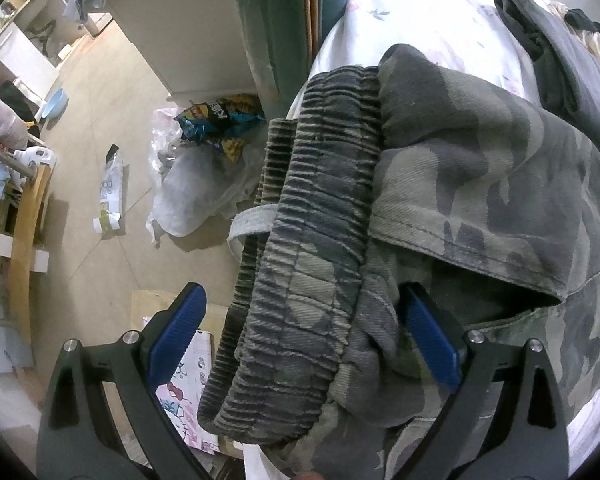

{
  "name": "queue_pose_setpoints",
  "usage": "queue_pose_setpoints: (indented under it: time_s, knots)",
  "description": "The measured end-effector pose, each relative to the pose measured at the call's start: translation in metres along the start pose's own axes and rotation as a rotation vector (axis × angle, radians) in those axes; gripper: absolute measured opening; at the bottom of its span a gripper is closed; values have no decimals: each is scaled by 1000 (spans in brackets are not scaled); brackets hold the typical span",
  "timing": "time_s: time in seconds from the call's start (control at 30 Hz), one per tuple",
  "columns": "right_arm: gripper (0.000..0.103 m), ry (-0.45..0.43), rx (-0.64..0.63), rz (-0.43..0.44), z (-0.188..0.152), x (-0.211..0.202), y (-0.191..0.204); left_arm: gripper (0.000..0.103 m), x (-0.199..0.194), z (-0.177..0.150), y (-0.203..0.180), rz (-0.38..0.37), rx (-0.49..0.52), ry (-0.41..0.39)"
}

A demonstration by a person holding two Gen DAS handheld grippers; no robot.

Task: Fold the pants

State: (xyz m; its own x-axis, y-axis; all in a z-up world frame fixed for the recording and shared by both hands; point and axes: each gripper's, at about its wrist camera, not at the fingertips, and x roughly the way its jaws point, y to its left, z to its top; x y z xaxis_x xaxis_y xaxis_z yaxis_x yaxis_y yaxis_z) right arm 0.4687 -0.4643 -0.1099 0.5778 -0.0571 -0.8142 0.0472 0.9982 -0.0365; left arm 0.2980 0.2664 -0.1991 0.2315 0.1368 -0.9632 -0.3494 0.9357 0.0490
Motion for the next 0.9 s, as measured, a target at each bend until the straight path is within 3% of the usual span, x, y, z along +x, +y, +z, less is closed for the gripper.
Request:
queue_pose_setpoints:
  time_s: [0.13,0.23,0.27,0.3,0.33,0.37,0.47,0.53,0.57,0.6,0.67,0.7,0.8,0.83,0.87,0.9]
  knots:
    - [61,123,323,-248,-28,1,-167,97,4,0,0,-7,-12,6]
    - [61,259,479,-217,-69,5,-231,97,5,0,1,-3,-11,5]
    - [62,283,541,-169,-80,5,-246,97,5,0,1,1,-7,1]
    - [59,284,610,-81,-91,3,-257,97,4,0,-1,5,-2,-4]
    - [38,289,605,-72,-93,1,-256,97,4,0,-1,6,0,-5]
    - [7,279,552,-87,-91,-4,-252,97,5,0,-1,8,2,-7]
    - [5,177,461,-77,-76,-32,-229,97,4,0,-3,13,5,-7]
    - [5,142,451,-134,-69,-42,-235,97,2,0,-7,22,16,-10]
    - [5,148,439,-179,-72,-43,-245,97,2,0,-8,24,20,-9]
    - [5,217,437,-214,-84,-32,-244,97,1,1,-8,25,21,-8]
    - [11,418,445,-197,-98,0,-238,97,1,1,-8,23,19,-8]
    - [11,462,413,-221,-98,8,-237,97,0,1,-8,22,19,-9]
    - [39,336,349,-266,-66,-6,-229,97,0,1,-10,23,26,-13]
    - [68,297,341,-260,-55,-9,-226,97,1,2,-10,24,24,-12]
    - [77,231,319,-241,-39,-12,-220,97,1,1,-9,25,21,-11]
    - [77,194,290,-217,-27,-9,-212,97,1,1,-10,27,20,-11]
